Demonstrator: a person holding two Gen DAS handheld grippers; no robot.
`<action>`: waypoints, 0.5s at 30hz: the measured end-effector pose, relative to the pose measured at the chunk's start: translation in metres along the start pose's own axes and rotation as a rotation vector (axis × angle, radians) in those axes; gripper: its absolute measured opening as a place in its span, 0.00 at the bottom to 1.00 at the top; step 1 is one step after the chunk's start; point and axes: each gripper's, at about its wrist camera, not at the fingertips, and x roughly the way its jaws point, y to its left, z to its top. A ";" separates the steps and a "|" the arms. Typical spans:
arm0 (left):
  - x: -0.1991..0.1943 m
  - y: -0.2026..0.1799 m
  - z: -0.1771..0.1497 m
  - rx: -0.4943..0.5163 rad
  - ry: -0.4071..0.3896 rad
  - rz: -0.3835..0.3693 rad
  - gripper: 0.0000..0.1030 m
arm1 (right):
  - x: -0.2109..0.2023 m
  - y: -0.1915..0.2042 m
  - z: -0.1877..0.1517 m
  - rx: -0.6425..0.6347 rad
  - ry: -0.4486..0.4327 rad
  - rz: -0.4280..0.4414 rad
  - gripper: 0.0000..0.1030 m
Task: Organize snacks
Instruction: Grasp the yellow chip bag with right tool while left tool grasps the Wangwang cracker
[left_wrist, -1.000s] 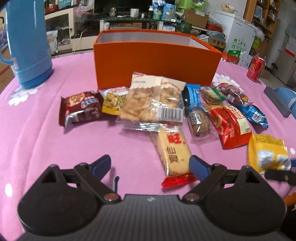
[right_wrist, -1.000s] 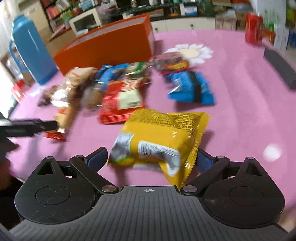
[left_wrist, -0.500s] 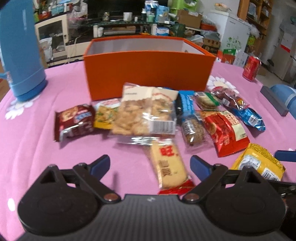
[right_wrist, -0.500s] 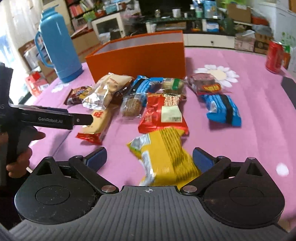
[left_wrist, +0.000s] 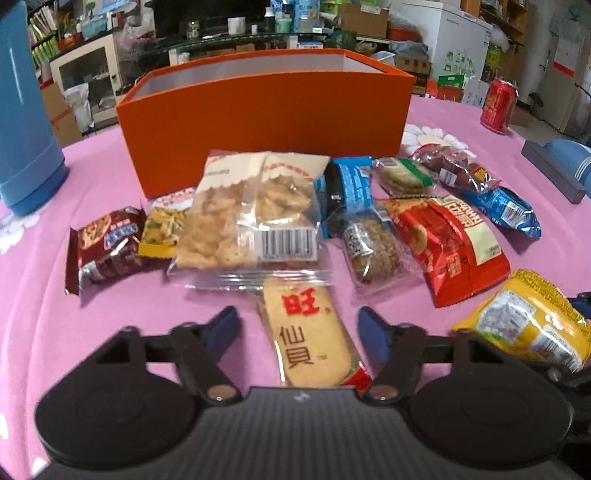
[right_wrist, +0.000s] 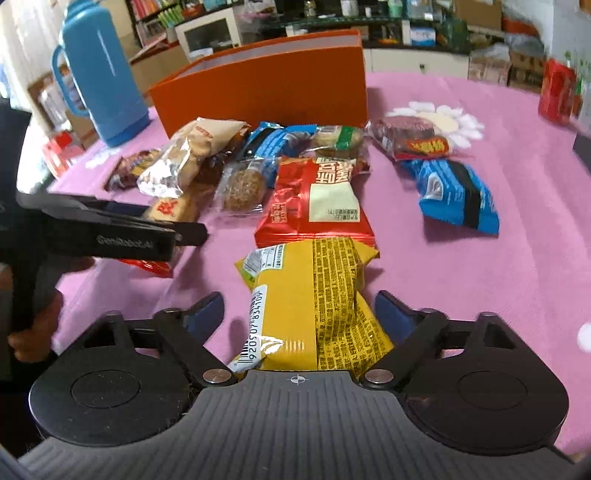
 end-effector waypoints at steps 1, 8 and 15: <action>-0.001 0.001 0.001 0.006 0.006 0.001 0.49 | 0.000 0.002 -0.001 -0.022 -0.008 -0.019 0.43; -0.029 0.025 -0.022 0.013 0.046 0.033 0.38 | -0.005 0.008 -0.004 -0.040 -0.022 -0.016 0.34; -0.045 0.038 -0.038 0.015 0.038 0.086 0.64 | 0.000 0.021 -0.002 -0.056 -0.015 0.005 0.39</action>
